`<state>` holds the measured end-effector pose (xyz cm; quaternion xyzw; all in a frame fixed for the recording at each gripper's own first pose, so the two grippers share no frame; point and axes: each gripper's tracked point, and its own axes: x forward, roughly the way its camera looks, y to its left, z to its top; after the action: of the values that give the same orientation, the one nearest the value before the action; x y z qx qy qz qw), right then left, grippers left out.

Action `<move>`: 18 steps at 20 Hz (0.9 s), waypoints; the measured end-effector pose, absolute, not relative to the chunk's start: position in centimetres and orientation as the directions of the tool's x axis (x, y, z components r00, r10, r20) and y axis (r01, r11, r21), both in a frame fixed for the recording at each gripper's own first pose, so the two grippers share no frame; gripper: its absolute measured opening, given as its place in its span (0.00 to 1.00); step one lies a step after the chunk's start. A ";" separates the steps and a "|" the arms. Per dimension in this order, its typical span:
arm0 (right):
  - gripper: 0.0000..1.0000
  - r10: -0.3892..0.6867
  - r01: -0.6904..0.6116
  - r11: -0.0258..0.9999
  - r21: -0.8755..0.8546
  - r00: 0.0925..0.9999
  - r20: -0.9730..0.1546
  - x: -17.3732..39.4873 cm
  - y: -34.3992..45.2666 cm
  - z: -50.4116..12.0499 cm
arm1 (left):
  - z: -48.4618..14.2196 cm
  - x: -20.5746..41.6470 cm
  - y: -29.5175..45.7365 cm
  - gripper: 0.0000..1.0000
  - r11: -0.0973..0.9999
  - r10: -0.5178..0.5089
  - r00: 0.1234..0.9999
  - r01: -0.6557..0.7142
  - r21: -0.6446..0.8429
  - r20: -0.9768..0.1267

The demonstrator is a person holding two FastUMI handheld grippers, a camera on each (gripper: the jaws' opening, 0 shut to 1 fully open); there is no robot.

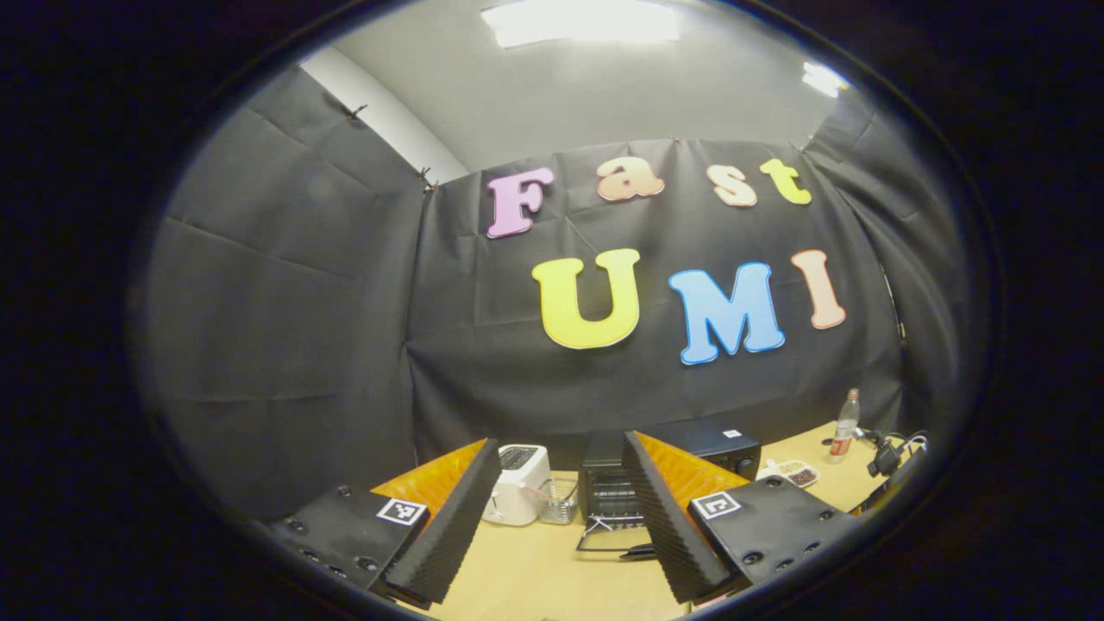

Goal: Open the electric oven with the left hand, put the food in, and close the electric oven.

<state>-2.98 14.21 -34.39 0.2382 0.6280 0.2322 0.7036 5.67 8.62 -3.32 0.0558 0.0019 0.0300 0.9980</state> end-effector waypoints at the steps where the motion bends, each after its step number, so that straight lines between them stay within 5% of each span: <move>1: 0.96 0.624 -0.012 0.780 0.625 0.076 -0.778 -3.3 14.3 -34.9 | -3.5 5.6 8.6 1.00 0.992 0.062 0.998 -0.062 0.111 -0.001; 5: 0.96 0.631 0.022 0.776 0.631 0.009 -0.776 -4.1 14.4 -36.4 | -4.8 5.8 9.3 1.00 0.993 0.086 0.996 -0.083 0.082 -0.032; 6: 0.81 0.635 0.033 0.772 0.634 0.003 -0.773 -3.8 14.5 -36.4 | -5.1 5.9 9.6 1.00 0.993 0.092 0.995 -0.089 0.080 -0.035; 10: 0.80 0.624 0.038 0.781 0.623 -0.034 -0.781 -4.2 14.5 -37.2 | -5.1 5.6 10.8 1.00 0.992 0.109 0.993 -0.106 0.072 -0.036; 13: 0.25 0.599 0.043 0.801 0.597 -0.033 -0.800 -4.3 13.8 -38.0 | -5.2 5.9 10.6 1.00 0.993 0.112 0.993 -0.110 0.046 -0.038; 16: 0.25 0.575 0.052 0.818 0.574 -0.034 -0.817 -4.3 12.8 -38.1 | -5.5 5.9 10.5 1.00 0.993 0.109 0.993 -0.107 0.044 -0.044; 17: 0.05 0.590 0.075 0.807 0.586 -0.034 -0.807 -4.2 13.2 -39.0 | -5.6 6.0 10.6 1.00 0.993 0.113 0.992 -0.111 0.050 -0.047; 18: 0.02 0.604 0.090 0.795 0.600 -0.039 -0.796 -4.3 12.5 -37.8 | -5.7 6.0 10.6 1.00 0.992 0.116 0.992 -0.113 0.049 -0.049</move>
<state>-4.27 12.50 -37.83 0.2505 0.6928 0.1990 0.6463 6.02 10.60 -5.67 0.0228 0.0259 0.0574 0.9978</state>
